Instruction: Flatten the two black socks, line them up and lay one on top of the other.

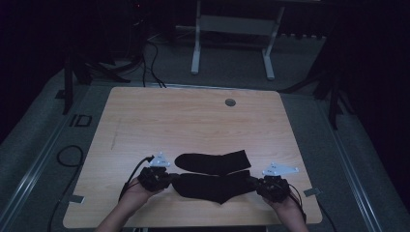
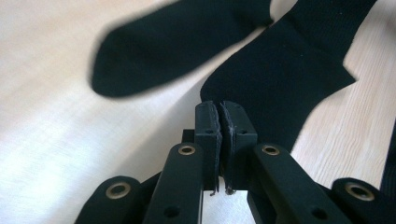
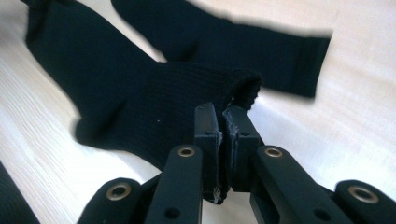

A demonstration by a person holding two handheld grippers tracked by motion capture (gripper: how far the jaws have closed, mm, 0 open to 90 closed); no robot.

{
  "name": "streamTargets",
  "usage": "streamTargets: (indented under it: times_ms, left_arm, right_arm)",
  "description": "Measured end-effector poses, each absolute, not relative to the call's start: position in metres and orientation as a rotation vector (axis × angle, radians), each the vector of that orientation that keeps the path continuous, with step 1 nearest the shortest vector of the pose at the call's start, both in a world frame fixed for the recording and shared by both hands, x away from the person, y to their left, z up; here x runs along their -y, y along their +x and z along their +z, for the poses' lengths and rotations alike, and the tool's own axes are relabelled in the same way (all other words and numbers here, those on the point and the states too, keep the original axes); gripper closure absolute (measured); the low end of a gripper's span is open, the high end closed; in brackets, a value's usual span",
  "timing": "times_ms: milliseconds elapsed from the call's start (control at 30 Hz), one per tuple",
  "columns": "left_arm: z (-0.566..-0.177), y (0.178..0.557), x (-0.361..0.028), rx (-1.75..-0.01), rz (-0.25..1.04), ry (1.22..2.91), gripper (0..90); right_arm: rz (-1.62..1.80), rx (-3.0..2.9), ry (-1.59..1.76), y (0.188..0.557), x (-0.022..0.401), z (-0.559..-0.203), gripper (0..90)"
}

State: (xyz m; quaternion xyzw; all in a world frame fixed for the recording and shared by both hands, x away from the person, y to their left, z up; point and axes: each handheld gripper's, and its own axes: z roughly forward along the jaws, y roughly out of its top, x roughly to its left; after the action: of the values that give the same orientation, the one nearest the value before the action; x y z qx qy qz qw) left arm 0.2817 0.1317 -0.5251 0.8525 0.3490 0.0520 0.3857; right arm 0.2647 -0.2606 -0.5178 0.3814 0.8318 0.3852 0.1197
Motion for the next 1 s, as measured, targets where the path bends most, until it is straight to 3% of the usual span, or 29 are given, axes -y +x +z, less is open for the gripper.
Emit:
streamTargets:
  times_ms: [367, 1000]
  left_arm:
    - [-0.480, 0.330, -0.133, -0.902, 0.188, 2.166, 86.0]
    - [-0.532, 0.379, -0.122, -1.025, 0.118, 2.235, 85.7]
  right_arm:
    - [1.160, -2.348, 1.095, 0.311, 0.257, -0.483, 84.7]
    - [1.030, -2.415, 1.286, 0.362, 0.259, -0.540, 84.0]
